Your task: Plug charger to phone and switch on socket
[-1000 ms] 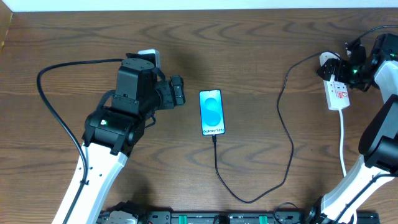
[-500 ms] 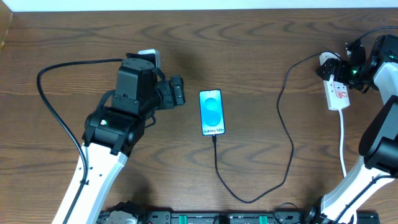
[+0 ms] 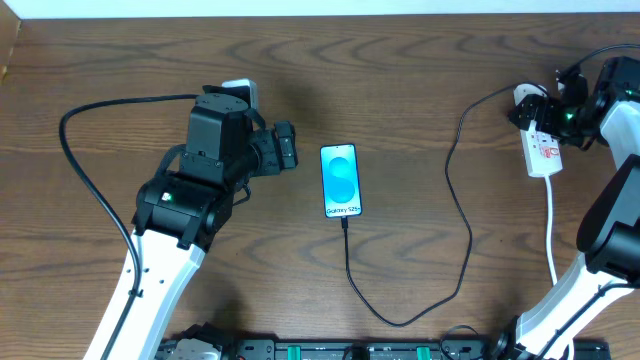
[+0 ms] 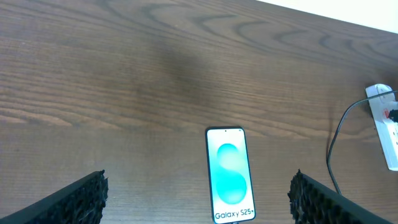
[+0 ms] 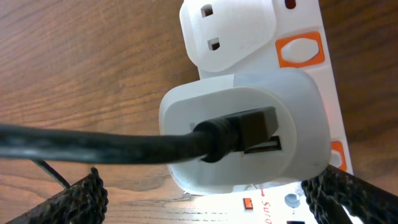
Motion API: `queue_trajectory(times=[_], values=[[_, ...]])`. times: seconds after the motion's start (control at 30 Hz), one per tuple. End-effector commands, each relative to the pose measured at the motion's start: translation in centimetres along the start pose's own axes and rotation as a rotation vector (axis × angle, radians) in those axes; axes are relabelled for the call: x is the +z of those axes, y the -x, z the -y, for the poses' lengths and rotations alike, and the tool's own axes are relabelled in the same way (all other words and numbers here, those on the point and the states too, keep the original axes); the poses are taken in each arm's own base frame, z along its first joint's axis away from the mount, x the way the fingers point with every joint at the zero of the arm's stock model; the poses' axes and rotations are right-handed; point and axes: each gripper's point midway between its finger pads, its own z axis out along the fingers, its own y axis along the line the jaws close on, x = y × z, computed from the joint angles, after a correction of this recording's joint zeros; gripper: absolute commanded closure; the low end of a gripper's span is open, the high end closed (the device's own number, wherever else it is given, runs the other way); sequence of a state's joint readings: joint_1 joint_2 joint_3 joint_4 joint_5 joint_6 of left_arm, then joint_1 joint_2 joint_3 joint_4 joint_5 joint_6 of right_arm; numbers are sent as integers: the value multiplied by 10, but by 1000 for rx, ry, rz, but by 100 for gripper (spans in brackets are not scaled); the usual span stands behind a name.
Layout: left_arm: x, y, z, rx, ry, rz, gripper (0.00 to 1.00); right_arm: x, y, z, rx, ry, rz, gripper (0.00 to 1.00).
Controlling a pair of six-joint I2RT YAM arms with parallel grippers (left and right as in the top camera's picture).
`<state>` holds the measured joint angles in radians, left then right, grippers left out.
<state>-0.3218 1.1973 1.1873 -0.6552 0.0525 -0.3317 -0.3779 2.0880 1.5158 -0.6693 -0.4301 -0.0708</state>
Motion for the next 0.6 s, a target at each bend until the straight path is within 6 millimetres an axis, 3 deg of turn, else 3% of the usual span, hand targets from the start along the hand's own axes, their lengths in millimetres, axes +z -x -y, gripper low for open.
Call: queue_trajectory(times=[0.0,0.3,0.53,0.57], values=[[-1,2,-2,20,12,6,7,2,-28,6,109,-56,-87,1],[-1,2,-2,20,12,5,7,-65,-33,33,208,-371,-58,1],[-1,2,-2,20,12,5,7,-124,-29,9,193,-380,30,1],[-1,2,-2,20,12,5,7,-139,-30,1,188,-376,49,1]])
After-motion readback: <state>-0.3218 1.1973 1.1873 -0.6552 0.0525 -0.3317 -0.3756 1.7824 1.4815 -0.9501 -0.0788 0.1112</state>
